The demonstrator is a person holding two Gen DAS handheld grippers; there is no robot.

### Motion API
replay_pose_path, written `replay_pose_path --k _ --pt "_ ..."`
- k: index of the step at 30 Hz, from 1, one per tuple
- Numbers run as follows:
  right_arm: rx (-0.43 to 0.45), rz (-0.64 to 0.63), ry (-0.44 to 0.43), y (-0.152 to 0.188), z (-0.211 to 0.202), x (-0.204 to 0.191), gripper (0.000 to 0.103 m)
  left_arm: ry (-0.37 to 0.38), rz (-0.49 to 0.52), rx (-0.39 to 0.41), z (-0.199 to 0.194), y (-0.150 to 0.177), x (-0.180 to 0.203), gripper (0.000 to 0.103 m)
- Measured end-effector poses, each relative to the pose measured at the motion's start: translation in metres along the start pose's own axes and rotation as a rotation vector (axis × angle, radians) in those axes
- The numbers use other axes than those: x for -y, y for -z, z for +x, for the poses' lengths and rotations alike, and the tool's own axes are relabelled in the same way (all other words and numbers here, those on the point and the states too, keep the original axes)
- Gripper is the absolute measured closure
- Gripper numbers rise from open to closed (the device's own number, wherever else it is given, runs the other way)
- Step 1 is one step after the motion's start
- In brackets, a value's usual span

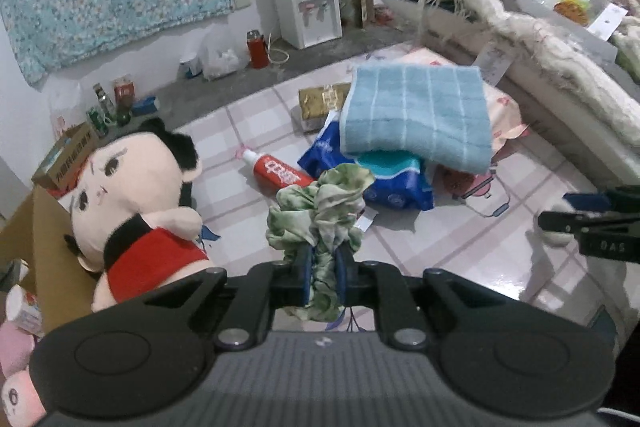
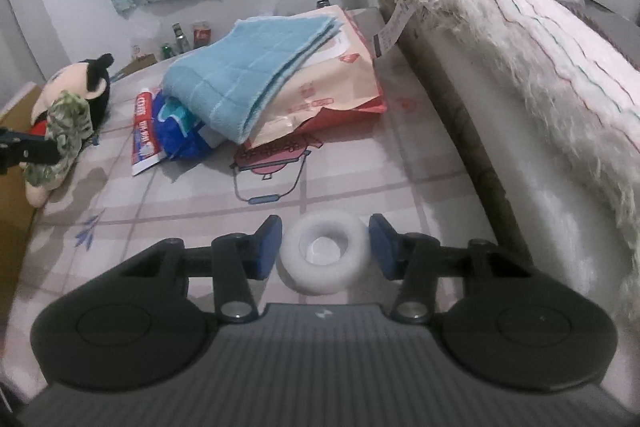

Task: Organize soft objects
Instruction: 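Grasp the green scrunchie with the left tool while the right grasps the white ring, then drop the scrunchie into the box with the left tool while the right drops the ring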

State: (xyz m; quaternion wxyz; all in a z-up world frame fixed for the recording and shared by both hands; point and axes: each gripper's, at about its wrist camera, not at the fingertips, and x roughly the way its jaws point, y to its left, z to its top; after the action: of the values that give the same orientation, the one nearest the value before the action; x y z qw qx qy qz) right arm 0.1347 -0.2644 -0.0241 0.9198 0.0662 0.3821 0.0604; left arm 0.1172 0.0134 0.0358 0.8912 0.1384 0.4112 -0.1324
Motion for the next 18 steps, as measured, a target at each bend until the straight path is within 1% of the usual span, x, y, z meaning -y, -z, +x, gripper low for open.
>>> replay_pose_path --k 2,4,7,9,11,13,15,17,18 --pt "0.007 0.018 -0.001 0.004 -0.004 0.001 0.057 -0.002 0.001 0.022 -0.012 -0.001 0.000 0.090" --pt "0.021 0.049 -0.020 0.005 -0.011 0.003 0.057 0.001 -0.010 0.041 -0.026 -0.001 -0.003 0.090" --pt "0.041 0.057 -0.111 0.007 -0.021 0.001 0.057 0.010 -0.033 0.061 -0.050 0.002 -0.009 0.090" --pt "0.057 0.039 -0.153 0.005 -0.028 -0.008 0.057 0.006 -0.053 0.076 -0.067 0.006 -0.016 0.090" --pt "0.066 0.015 -0.196 0.000 -0.036 -0.022 0.057 -0.008 -0.093 0.089 -0.088 0.011 -0.027 0.091" --pt "0.082 -0.025 -0.266 -0.008 -0.044 -0.043 0.057 -0.022 -0.156 0.104 -0.113 0.020 -0.045 0.091" --pt "0.124 -0.108 -0.323 -0.016 -0.054 -0.073 0.057 -0.064 -0.196 0.116 -0.136 0.031 -0.063 0.091" --pt "0.143 -0.178 -0.359 -0.025 -0.060 -0.108 0.056 -0.138 -0.225 0.120 -0.158 0.047 -0.081 0.092" --pt "0.143 -0.196 -0.394 -0.030 -0.061 -0.123 0.056 -0.176 -0.247 0.114 -0.169 0.059 -0.094 0.092"
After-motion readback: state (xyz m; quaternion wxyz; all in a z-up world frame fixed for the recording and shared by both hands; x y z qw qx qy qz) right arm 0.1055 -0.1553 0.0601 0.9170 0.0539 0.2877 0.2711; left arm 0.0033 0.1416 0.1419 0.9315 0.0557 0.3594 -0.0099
